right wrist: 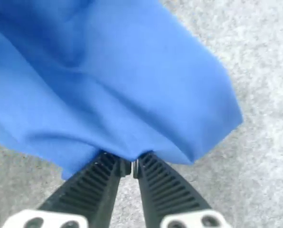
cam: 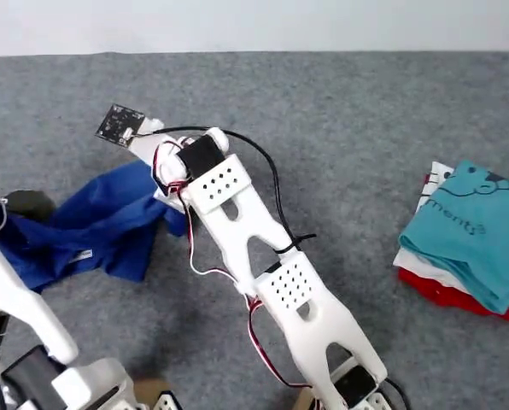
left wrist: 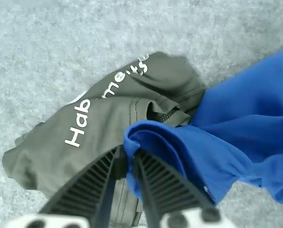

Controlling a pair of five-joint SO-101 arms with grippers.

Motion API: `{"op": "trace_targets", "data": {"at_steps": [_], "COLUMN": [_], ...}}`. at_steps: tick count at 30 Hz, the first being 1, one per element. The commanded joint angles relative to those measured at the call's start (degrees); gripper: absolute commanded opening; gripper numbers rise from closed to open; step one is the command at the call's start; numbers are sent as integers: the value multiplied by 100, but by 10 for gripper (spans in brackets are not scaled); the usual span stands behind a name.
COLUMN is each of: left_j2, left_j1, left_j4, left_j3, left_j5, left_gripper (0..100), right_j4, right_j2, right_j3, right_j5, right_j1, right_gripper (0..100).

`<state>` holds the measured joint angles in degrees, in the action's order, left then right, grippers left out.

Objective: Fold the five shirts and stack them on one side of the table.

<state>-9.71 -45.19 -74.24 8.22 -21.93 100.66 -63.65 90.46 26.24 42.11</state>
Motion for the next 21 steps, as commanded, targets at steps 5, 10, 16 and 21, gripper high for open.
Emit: {"op": "trace_targets", "data": {"at_steps": [5,10,16,21], "left_j2": [-149,18,79,79], "left_j1": [26,26,9,9], "left_j4": [-53,-53,-44,-44], "left_j3": [-66,110,145,145], "left_j5": [35,35,35,35], "left_gripper": [5,5,5,5], "right_j4": [-92,-497,277,251], "right_j2": [233,84,312,1042], "right_j3": [-1415,-1512,-615,-1442], "right_j5": [527,88,-281,-290], "right_j1": [-75,-40,-4,-233], "right_gripper": [34,228,241,206]}}
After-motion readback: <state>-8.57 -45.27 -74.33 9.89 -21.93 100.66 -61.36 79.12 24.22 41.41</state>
